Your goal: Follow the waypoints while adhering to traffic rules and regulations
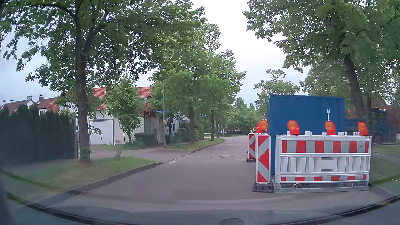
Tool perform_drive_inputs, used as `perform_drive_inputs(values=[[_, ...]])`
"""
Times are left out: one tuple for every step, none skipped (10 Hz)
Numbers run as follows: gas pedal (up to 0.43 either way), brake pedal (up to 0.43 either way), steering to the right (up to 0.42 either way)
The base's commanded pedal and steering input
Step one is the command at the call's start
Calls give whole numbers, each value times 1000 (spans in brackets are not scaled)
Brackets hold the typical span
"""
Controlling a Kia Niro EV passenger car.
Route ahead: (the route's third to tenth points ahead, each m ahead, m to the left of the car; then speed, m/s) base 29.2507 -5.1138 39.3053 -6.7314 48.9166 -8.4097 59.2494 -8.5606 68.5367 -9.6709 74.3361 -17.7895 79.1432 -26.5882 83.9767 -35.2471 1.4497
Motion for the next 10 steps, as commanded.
perform_drive_inputs(values=[[47, 0, -364], [47, 0, -360], [59, 0, -349], [79, 0, -342], [79, 0, -329], [59, 0, -319], [59, 0, -311], [59, 0, -311], [67, 0, -311], [67, 0, -305]])
